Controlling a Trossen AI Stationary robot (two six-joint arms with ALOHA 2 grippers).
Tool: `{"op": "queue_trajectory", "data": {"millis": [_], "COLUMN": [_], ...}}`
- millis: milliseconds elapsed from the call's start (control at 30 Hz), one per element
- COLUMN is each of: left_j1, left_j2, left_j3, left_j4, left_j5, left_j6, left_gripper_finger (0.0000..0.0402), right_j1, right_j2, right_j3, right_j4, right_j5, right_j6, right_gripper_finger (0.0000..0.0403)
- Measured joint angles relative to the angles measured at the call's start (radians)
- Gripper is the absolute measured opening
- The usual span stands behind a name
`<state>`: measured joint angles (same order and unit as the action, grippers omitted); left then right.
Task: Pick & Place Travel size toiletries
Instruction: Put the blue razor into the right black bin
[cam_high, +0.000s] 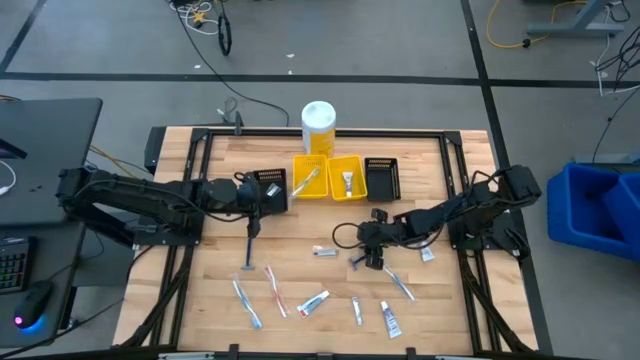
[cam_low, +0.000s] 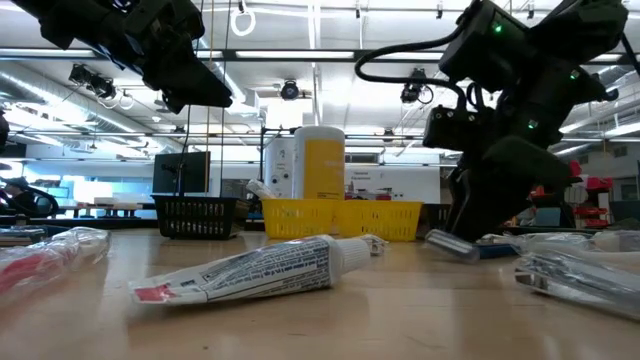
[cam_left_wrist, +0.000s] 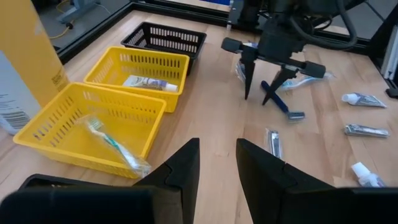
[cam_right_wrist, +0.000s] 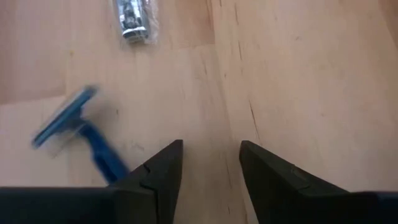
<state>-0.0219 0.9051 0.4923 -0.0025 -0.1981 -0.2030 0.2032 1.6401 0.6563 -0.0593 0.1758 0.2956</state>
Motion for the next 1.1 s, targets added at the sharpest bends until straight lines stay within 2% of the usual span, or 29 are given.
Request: {"op": "queue_trajectory", "data": {"millis": [167,300,467,700,900,1100], "left_j1": [0.0,0.0,0.0,0.0,0.0,0.0], "left_j2": [0.0,0.0,0.0,0.0,0.0,0.0], "left_j3": [0.0,0.0,0.0,0.0,0.0,0.0], "left_j4": [0.0,0.0,-0.001,0.001,0.001,0.001], "left_j5": [0.0,0.0,0.0,0.0,0.0,0.0], "left_j6": [0.0,-0.008,-0.022,-0.049,-0.052,-0.05], "left_gripper_finger": [0.0112,0.0112,0.0112,0.0112,0.0112,0.0112], "right_j1": [0.001,0.001,0.005,0.006,0.007,0.008], "right_j2": [-0.031,-0.091,-0.13,-0.069,-0.011,0.003], "right_j3": [-0.003,0.04,0.056,0.056,0.058,0.06], "right_j4": [0.008,-0.025,-0.077,-0.137,-0.128,-0.119], "right_j5": [-0.021,-0.111,-0.228,-0.214,-0.232,-0.239], "right_j6": [-0.039,-0.098,-0.233,-0.385,-0.436,-0.48], "right_gripper_finger": [0.0164,0.0174,0.0205,0.0235,0.0217,0.0163]}}
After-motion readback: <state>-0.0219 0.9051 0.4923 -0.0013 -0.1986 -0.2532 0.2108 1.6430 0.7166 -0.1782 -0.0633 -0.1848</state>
